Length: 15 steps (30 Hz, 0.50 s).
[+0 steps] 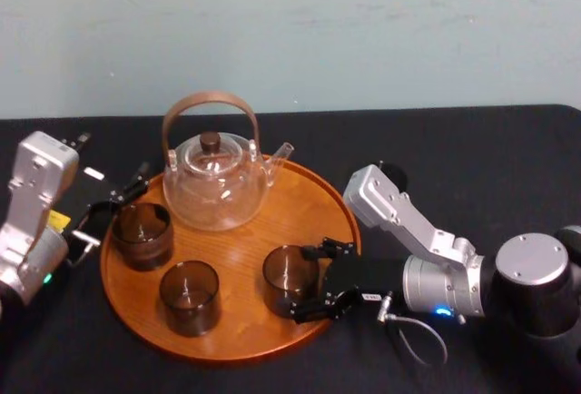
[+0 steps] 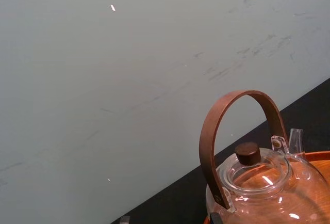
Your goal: Pick up the glass from the table and place it on the tray.
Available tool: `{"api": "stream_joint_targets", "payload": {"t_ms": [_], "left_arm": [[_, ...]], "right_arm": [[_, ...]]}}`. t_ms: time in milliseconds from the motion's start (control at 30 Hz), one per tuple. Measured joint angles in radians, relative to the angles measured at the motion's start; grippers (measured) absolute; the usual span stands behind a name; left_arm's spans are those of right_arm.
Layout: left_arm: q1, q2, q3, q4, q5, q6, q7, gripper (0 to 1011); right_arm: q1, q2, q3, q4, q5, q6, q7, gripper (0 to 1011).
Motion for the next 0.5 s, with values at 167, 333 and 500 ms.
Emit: {"api": "stream_joint_targets", "payload": {"t_ms": [167,333,500], "left_arm": [[0.0,0.0,0.0,0.0,0.0,0.0,0.0,1001],[0.0,0.0,0.0,0.0,0.0,0.0,0.0,1001],[0.0,0.0,0.0,0.0,0.0,0.0,0.0,1001]], "right_arm": [[0.0,0.0,0.0,0.0,0.001,0.0,0.001,1002],[0.001,0.0,0.0,0.0,0.002,-0.001,0.002,1002],[0.001,0.0,0.0,0.0,0.003,-0.001,0.002,1002]]}}
